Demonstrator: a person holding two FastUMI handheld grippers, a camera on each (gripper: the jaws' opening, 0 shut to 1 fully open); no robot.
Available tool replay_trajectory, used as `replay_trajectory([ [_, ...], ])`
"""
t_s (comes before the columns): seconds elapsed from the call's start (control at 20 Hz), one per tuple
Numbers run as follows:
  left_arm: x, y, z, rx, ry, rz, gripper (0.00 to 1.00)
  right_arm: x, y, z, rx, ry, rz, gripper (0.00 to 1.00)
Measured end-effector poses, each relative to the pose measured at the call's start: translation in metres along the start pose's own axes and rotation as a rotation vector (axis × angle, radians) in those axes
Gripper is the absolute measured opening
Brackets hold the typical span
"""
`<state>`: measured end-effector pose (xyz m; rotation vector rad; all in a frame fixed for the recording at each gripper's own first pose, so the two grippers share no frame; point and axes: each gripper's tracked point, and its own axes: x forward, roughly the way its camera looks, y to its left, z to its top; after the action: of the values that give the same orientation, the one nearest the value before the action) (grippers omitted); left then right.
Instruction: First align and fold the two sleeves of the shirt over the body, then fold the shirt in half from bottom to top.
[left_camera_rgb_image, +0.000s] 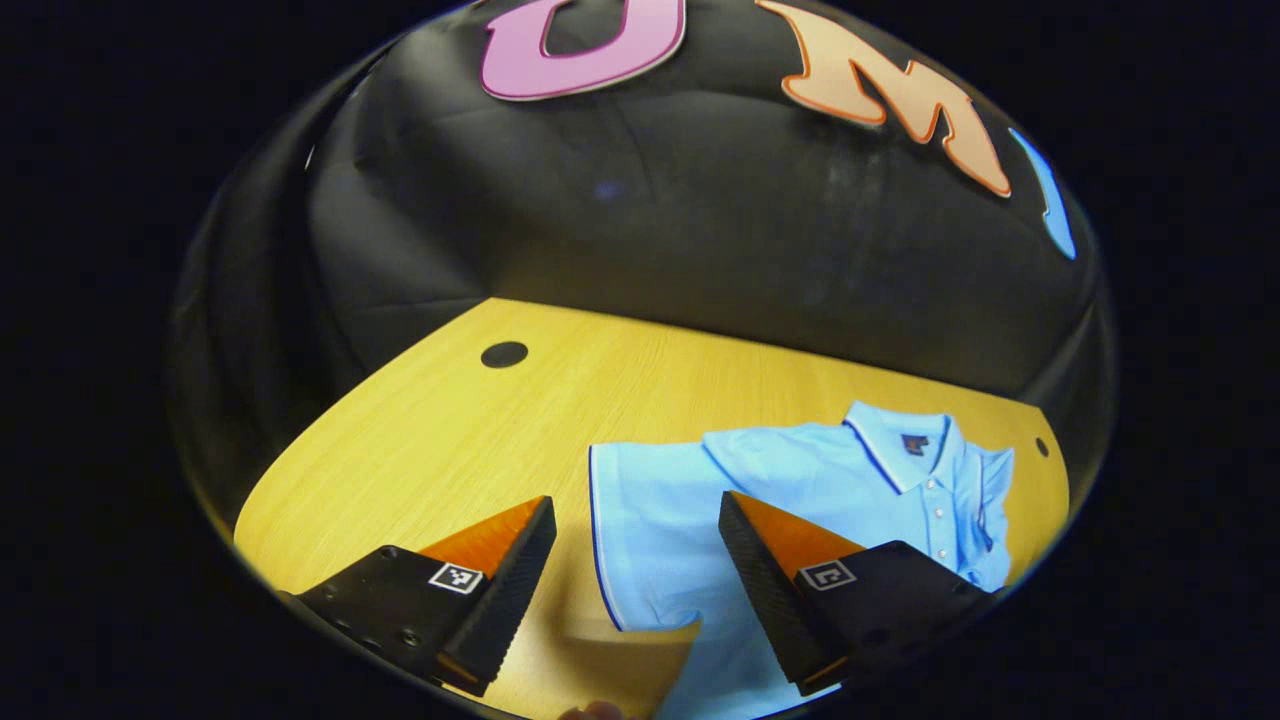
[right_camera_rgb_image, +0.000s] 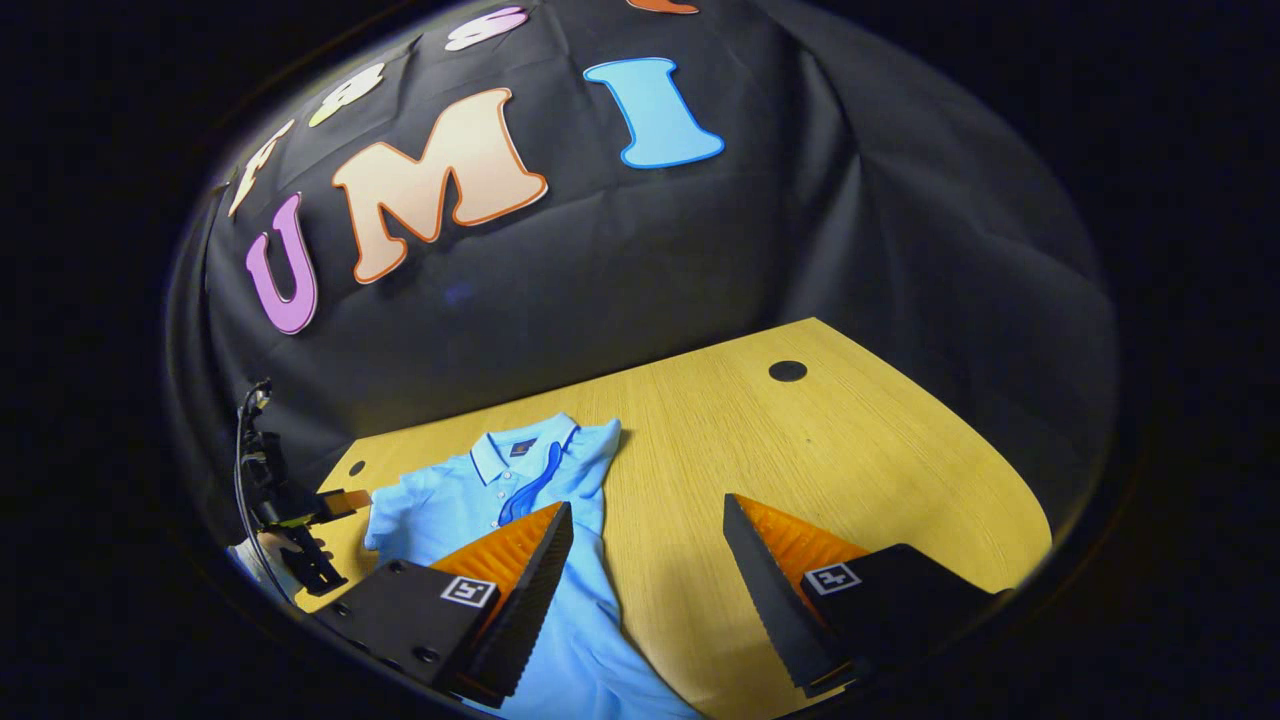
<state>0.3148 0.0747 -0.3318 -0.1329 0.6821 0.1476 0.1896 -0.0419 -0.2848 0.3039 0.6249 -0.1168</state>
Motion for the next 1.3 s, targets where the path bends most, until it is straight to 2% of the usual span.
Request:
replay_trajectory([
  [0.25, 0.016, -0.004, -0.028, 0.007, 0.11, 0.016, 0.98, -0.005, -0.007, -0.001, 0.009, 0.002, -0.005, 0.96],
  [0.35, 0.019, -0.009, -0.026, 0.016, 0.091, 0.004, 0.99, -0.007, -0.01, 0.001, 0.006, 0.001, -0.003, 0.95],
  [0.45, 0.018, -0.011, -0.028, 0.025, 0.098, -0.013, 0.96, -0.008, -0.013, -0.001, 0.004, 0.002, -0.007, 0.96],
  [0.55, 0.018, -0.024, -0.028, 0.027, 0.095, -0.07, 0.6, -0.009, -0.014, -0.003, 0.009, 0.008, -0.007, 0.96],
  [0.7, 0.017, -0.031, -0.026, 0.025, 0.092, -0.076, 0.07, -0.008, -0.024, -0.01, 0.004, 0.02, -0.028, 0.96],
  [0.8, 0.018, -0.034, -0.024, 0.05, 0.095, -0.059, 0.0, -0.009, -0.026, -0.011, 0.019, 0.02, -0.031, 0.96],
  [0.85, 0.015, -0.039, -0.024, 0.062, 0.103, -0.062, 0.0, -0.01, -0.027, -0.009, 0.025, 0.018, -0.031, 0.96],
  [1.05, -0.005, -0.092, -0.005, 0.079, 0.062, -0.172, 0.0, -0.016, -0.032, -0.007, 0.016, 0.004, -0.031, 0.96],
  [1.3, -0.019, -0.152, 0.008, 0.15, 0.025, -0.264, 0.0, -0.024, -0.039, -0.012, 0.026, 0.004, -0.043, 0.96],
])
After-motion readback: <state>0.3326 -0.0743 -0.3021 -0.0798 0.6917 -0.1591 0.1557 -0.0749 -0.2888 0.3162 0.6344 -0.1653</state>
